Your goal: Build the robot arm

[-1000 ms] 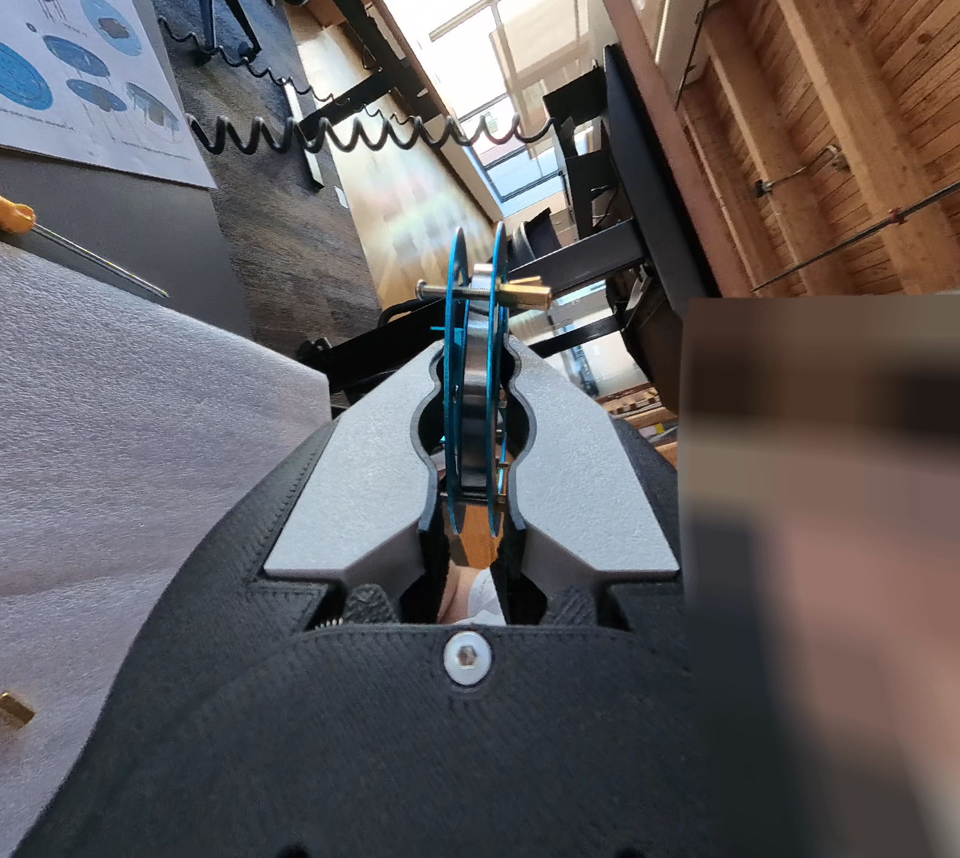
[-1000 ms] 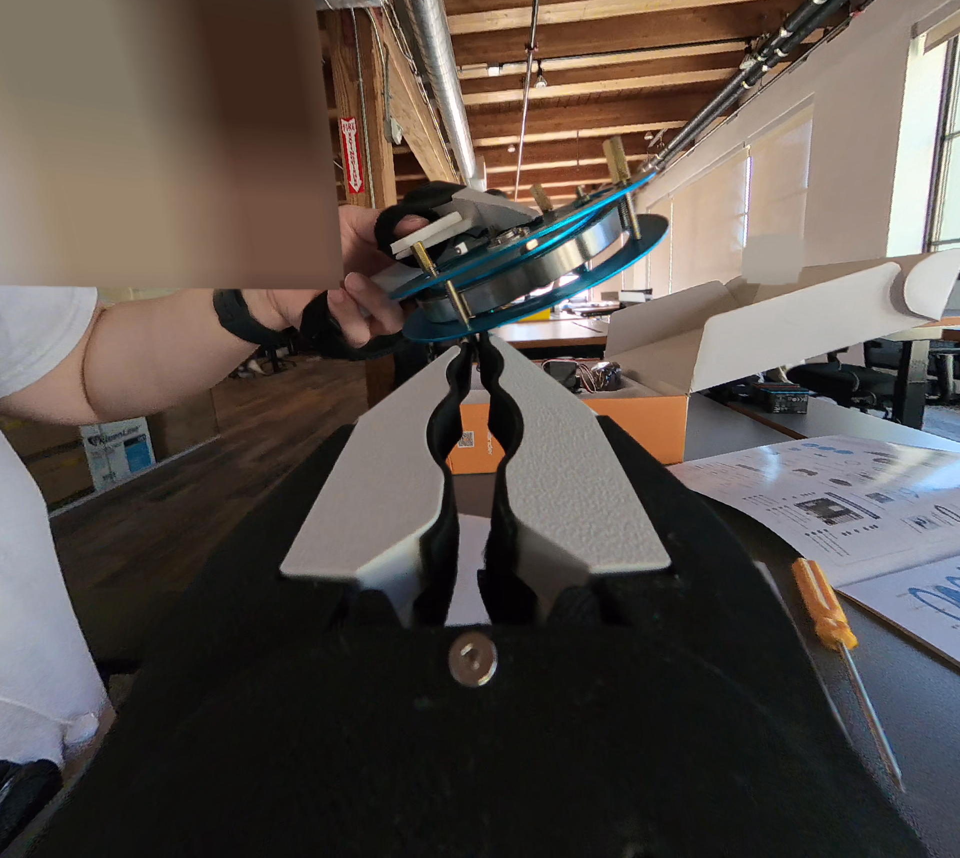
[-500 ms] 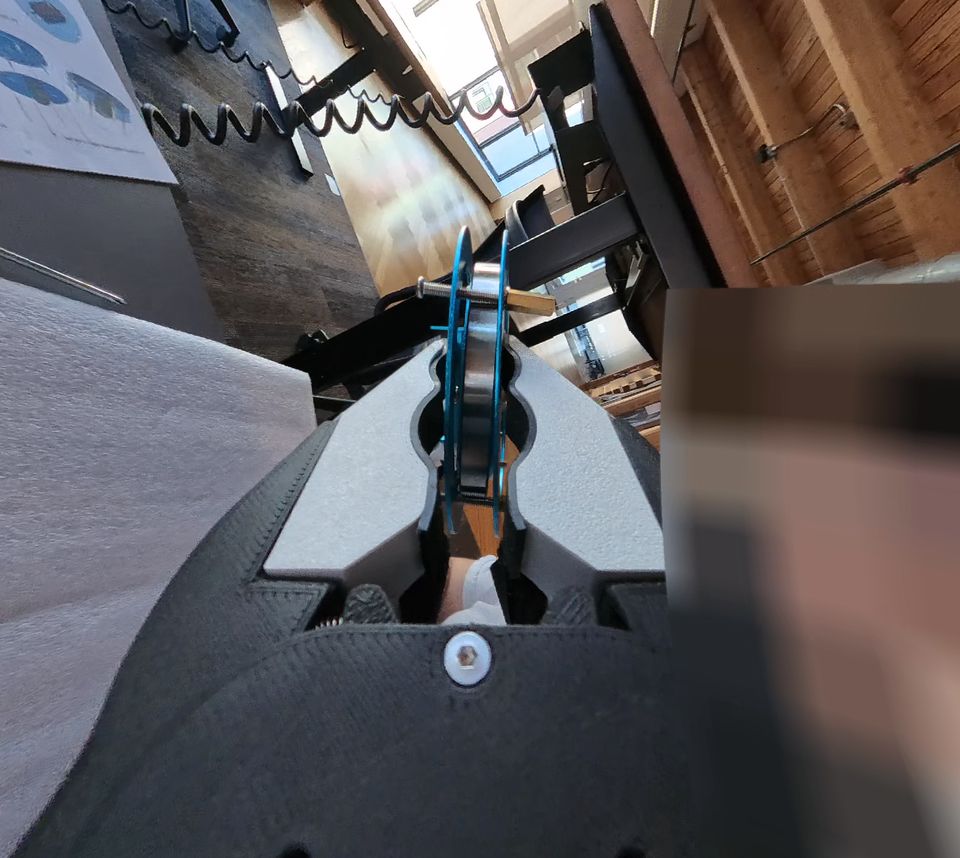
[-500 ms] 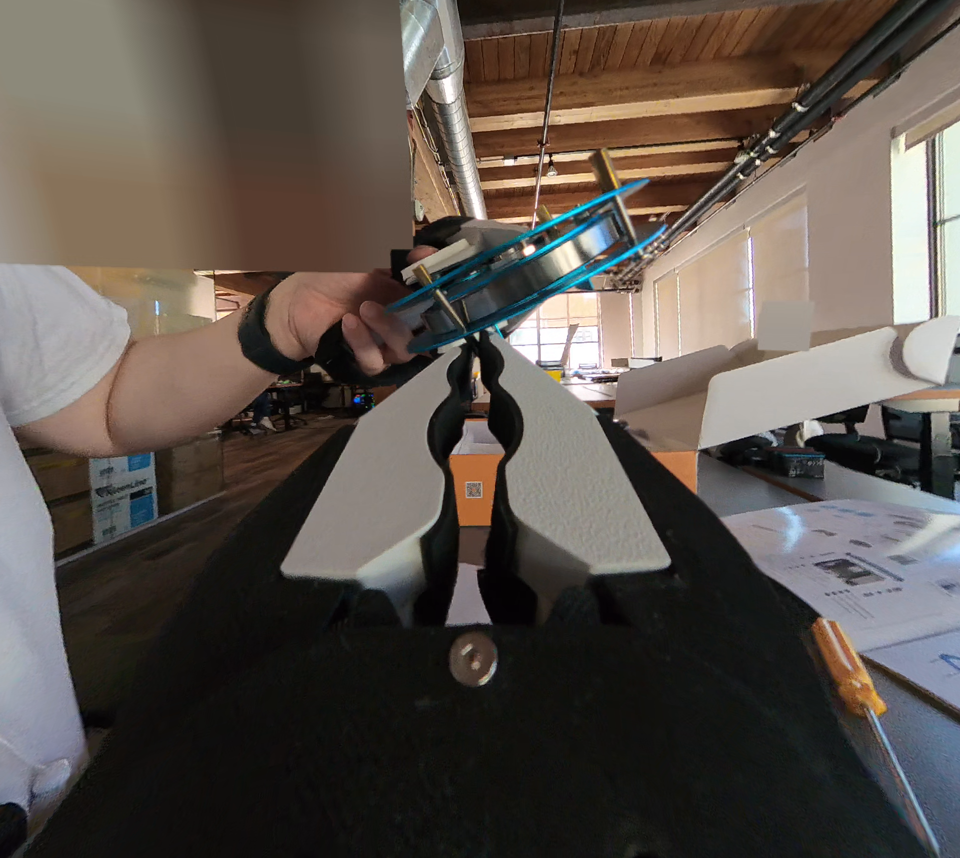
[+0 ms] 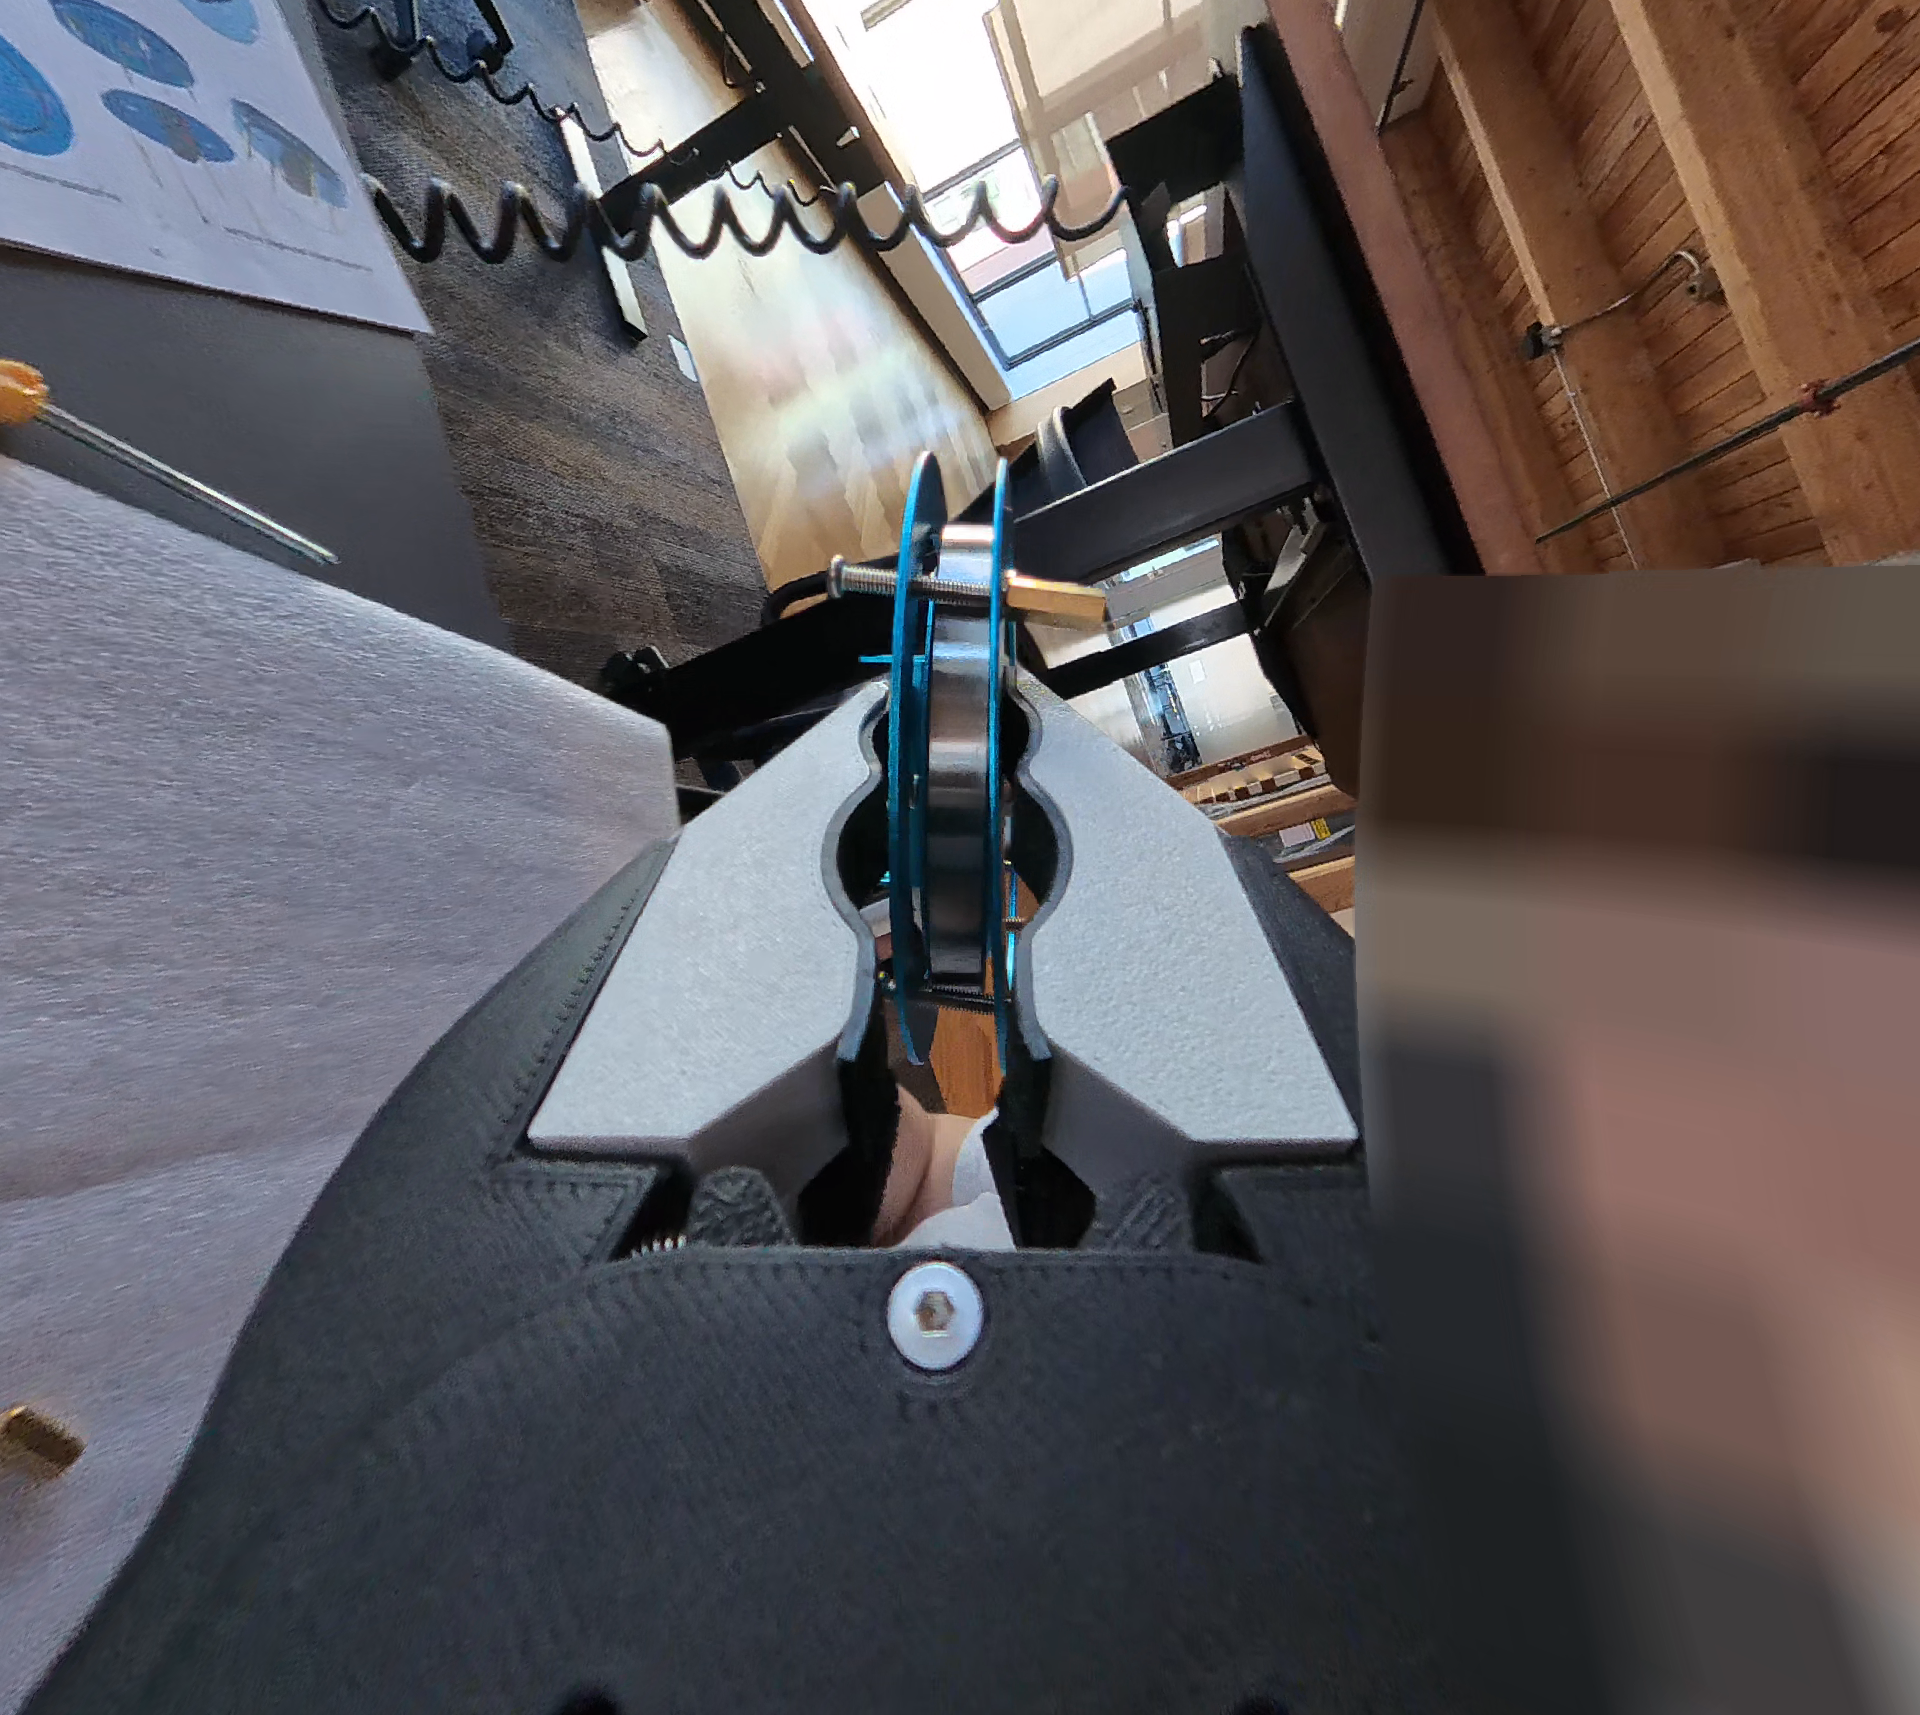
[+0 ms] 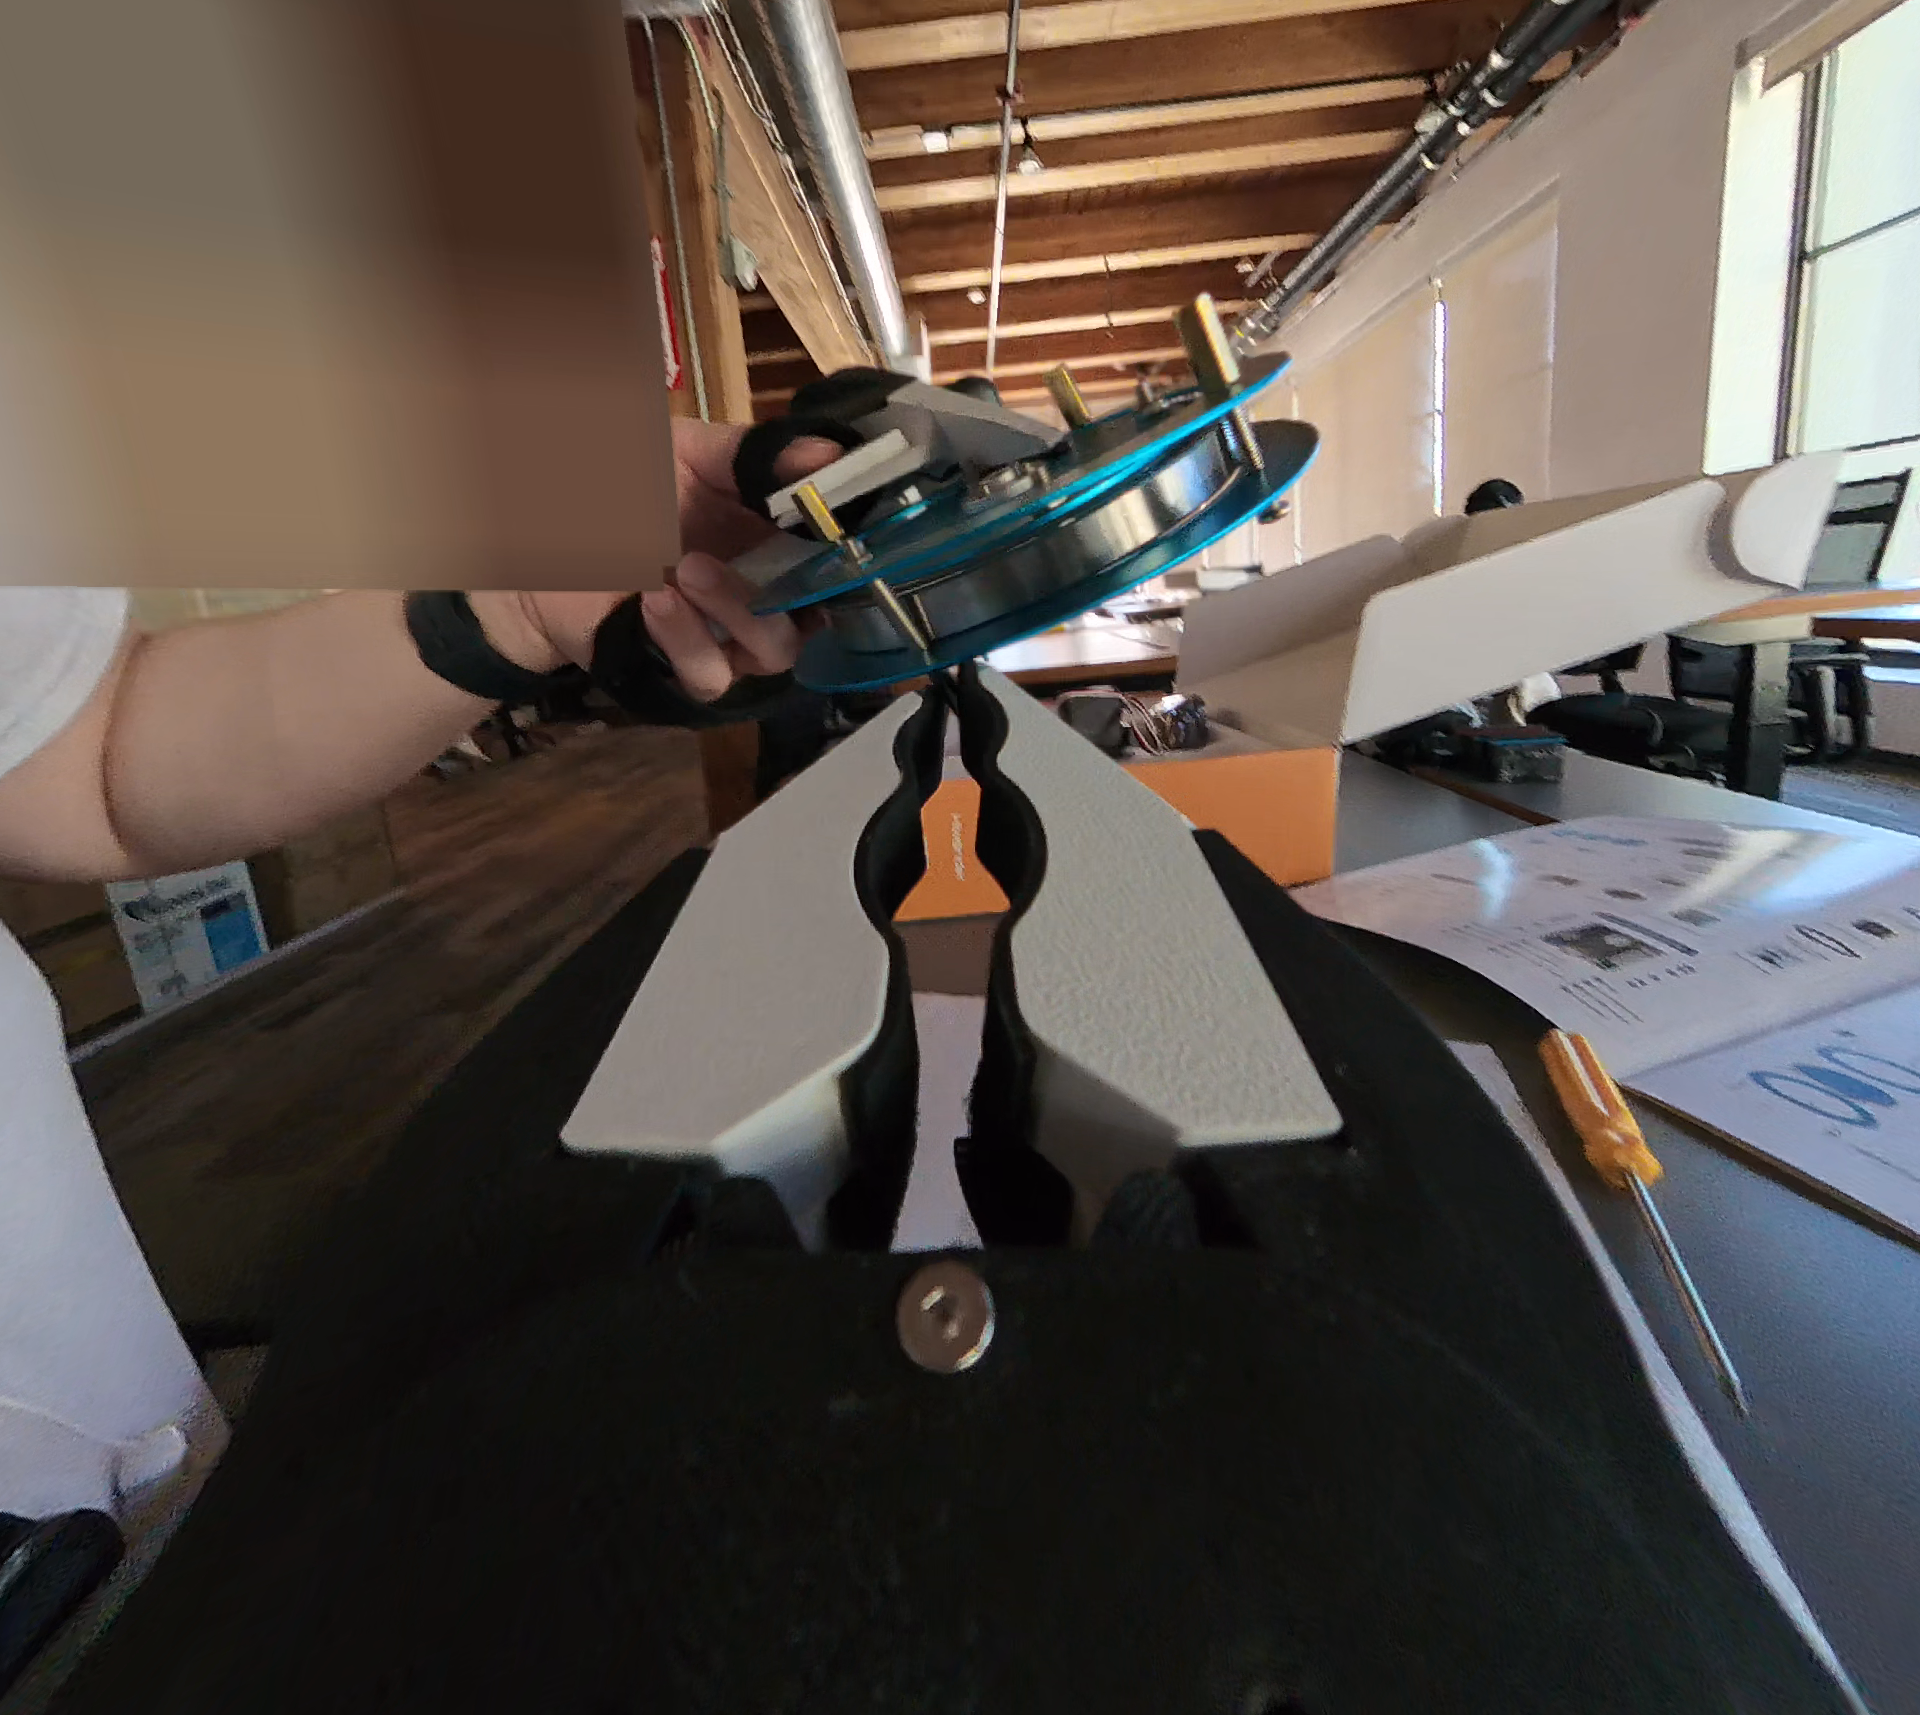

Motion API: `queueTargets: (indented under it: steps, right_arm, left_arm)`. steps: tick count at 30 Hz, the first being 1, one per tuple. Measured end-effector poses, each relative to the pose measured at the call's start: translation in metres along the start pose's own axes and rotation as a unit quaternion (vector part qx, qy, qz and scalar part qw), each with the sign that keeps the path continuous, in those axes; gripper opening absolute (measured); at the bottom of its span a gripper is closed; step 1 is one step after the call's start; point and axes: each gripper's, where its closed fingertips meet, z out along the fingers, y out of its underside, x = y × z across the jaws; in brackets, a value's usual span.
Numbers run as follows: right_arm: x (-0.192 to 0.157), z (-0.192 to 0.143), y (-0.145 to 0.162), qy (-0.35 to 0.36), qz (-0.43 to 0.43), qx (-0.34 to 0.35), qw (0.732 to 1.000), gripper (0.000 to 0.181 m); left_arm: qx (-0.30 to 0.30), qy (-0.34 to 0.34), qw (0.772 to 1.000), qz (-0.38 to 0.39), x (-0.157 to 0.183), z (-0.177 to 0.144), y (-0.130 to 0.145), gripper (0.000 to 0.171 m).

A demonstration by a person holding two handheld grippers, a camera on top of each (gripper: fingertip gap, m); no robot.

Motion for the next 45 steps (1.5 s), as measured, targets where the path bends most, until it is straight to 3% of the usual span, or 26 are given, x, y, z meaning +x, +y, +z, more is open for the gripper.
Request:
queueTargets:
  steps: [3, 7, 16, 25, 29, 38, 45]
  right_arm:
    - [0.001, 0.001, 0.01, 0.011, 0.004, -0.024, 1.0, 0.001]
    - [-0.009, -0.002, 0.006, -0.027, 0.04, 0.011, 0.999, 0.001]
    - [0.002, 0.001, 0.037, 0.01, 0.084, -0.052, 0.995, 0.001]
    - [-0.003, 0.0, 0.038, 0.015, 0.045, -0.047, 0.998, 0.001]
    - [-0.002, -0.001, 0.039, 0.013, 0.072, -0.04, 0.997, 0.001]
    - [-0.004, -0.006, 0.035, -0.018, 0.106, -0.018, 0.994, 0.0]
    - [-0.006, -0.012, 0.05, -0.019, 0.114, -0.088, 0.989, 0.001]
  left_arm:
    - [0.007, -0.007, 1.0, 0.0, -0.011, -0.003, 0.0, 0.015]
    - [0.0, 0.016, 1.0, -0.023, -0.016, -0.002, 0.007, 0.015]
    - [-0.008, -0.044, 0.998, 0.044, -0.033, -0.008, 0.005, 0.015]
    - [-0.022, -0.059, 0.996, 0.059, -0.038, -0.009, 0.009, 0.016]
    - [-0.031, -0.076, 0.992, 0.093, -0.037, -0.008, 0.009, 0.016]
    - [-0.028, -0.048, 0.994, 0.091, -0.038, -0.005, 0.014, 0.016]
    - [-0.004, -0.022, 0.999, 0.047, -0.057, -0.009, 0.023, 0.016]
